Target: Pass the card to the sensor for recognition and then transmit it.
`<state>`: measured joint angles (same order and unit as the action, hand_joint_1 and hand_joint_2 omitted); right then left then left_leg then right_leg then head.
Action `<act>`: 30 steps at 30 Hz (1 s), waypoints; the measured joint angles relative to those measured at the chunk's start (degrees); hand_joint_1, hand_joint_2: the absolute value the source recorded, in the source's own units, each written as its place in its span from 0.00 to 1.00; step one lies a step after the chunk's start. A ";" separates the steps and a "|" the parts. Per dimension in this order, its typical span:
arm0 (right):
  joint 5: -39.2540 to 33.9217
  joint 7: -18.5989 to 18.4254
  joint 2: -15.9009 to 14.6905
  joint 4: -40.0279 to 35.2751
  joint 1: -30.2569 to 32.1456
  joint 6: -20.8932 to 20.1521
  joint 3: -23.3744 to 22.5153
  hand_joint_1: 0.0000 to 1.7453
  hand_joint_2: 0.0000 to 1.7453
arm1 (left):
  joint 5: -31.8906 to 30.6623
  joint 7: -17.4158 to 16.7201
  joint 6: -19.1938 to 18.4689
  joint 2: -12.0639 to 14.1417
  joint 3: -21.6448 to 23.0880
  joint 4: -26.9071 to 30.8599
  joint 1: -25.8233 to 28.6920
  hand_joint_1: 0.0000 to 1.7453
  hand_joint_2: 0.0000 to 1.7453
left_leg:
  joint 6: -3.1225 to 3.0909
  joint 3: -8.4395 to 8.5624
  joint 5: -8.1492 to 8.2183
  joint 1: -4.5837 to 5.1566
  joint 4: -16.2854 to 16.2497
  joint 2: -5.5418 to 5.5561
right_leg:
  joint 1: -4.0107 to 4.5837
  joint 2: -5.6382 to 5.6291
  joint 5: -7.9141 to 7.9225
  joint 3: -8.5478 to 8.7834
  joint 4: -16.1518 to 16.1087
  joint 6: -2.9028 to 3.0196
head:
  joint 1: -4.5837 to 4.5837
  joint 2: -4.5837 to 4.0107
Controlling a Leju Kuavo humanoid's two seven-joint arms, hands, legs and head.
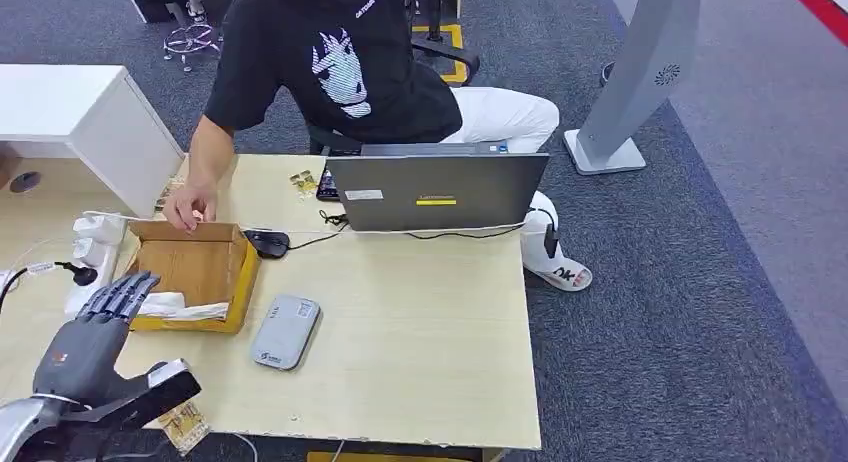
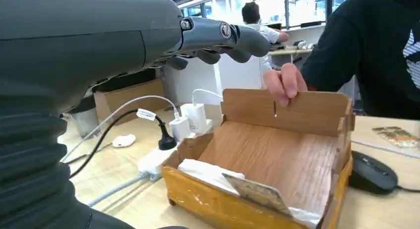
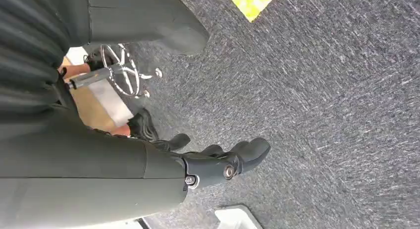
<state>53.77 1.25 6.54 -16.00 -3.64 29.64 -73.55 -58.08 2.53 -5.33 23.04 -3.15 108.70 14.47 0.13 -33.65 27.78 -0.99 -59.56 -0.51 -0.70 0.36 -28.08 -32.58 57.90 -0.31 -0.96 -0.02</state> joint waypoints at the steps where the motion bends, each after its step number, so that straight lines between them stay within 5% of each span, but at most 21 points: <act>1: 0.00 0.00 0.00 0.00 0.00 0.00 0.00 0.00 1.00 | 0.00 0.00 0.00 0.00 0.00 0.00 0.00 0.00 1.00 | 0.00 0.00 0.00 0.00 0.00 0.00 | 0.00 0.00 0.00 0.00 0.00 0.00 | 0.00 0.00; 20: 0.46 -0.02 0.07 0.00 -0.02 0.00 -0.50 0.00 1.00 | -3.58 -2.97 0.52 1.79 0.35 -0.50 -0.32 0.00 1.00 | -0.01 0.02 0.00 0.04 -0.01 0.01 | -0.01 0.00 0.02 0.00 0.00 -0.02 | 0.00 0.00; 30: 1.82 0.02 0.09 0.00 -0.10 -0.04 -0.41 0.00 1.00 | -14.34 -6.47 7.17 -0.62 3.06 -7.39 -5.64 0.00 1.00 | -0.01 0.03 -0.01 0.06 -0.03 0.02 | -0.02 0.00 0.04 0.02 0.00 -0.03 | -0.02 0.00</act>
<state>55.58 1.27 6.62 -16.00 -3.74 29.59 -73.96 -72.41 -3.93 1.84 22.42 -0.09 101.30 8.83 0.12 -33.62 27.77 -0.93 -59.59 -0.49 -0.73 0.36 -28.04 -32.56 57.89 -0.34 -0.98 -0.02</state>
